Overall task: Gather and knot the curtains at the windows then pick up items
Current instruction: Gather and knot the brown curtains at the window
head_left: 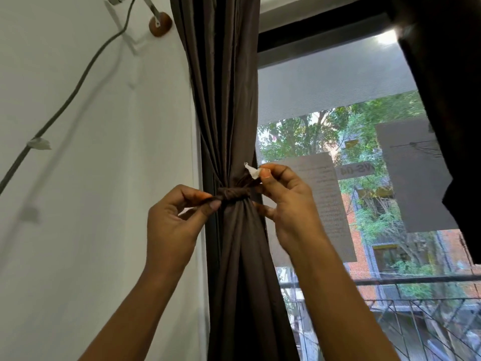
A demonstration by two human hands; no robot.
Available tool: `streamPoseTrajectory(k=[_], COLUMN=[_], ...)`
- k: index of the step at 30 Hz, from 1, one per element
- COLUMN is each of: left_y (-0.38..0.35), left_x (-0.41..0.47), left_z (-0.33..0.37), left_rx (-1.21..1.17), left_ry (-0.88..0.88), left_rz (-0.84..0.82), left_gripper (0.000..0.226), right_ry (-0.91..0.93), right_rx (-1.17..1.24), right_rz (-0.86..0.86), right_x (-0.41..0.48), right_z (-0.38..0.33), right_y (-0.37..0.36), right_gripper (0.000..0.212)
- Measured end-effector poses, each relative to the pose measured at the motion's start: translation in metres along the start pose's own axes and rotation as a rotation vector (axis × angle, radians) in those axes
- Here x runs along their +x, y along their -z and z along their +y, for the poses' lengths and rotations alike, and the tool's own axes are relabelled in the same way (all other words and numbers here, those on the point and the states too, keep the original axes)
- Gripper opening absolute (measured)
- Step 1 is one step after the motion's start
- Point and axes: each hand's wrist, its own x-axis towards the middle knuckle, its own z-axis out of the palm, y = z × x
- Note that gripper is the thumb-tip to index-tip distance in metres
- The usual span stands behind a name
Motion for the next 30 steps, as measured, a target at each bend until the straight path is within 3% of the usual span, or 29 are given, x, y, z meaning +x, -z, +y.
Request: streamPoseTrajectory(k=[2,4,7,12,16,19,22,28,30], left_y=[0.000,0.001,0.004,0.003,0.004,-0.007,-0.049,-0.169,-0.198], left_x=[0.004,0.007,0.011,-0.003,-0.007,-0.009,-0.006,0.005,0.011], left_z=[0.003,0.006,0.004,-0.008,-0.004,0.033,0.081,0.148,0.160], left_rx=[0.049,0.091,0.124,-0.030,0.118,0.098,0.004,-0.033,-0.039], left_ry=[-0.022,-0.057,-0.074,0.096,0.160,-0.042,-0.241,-0.258,-0.191], left_rz=[-0.063,-0.093,-0.054,0.036,-0.028,0.114,0.128,-0.111,-0.146], left_gripper=[0.017,0.016,0.016,0.011,0.026,0.041,0.030,0.024,0.029], right_ry=[-0.058,0.002,0.191,0.128,0.149,0.364,0.657,0.881,0.843], right_rx=[-0.061,-0.248,-0.441,-0.359,-0.755,-0.963,-1.079,-1.394,-1.470], right_rz=[-0.146,-0.192,-0.093,0.078,0.001,0.070,0.183,0.408,0.458], right_x=[0.002,0.004,0.009,0.009,0.004,-0.005,-0.022,-0.032,-0.025], right_z=[-0.008,-0.012,-0.009,0.013,0.006,-0.042,-0.106,-0.234,-0.272], right_y=[0.009,0.012,0.005,0.003,0.017,0.036,0.053,0.128,0.162], right_gripper=[0.006,0.015,0.020,0.021,0.022,0.030,0.019,0.013,0.014])
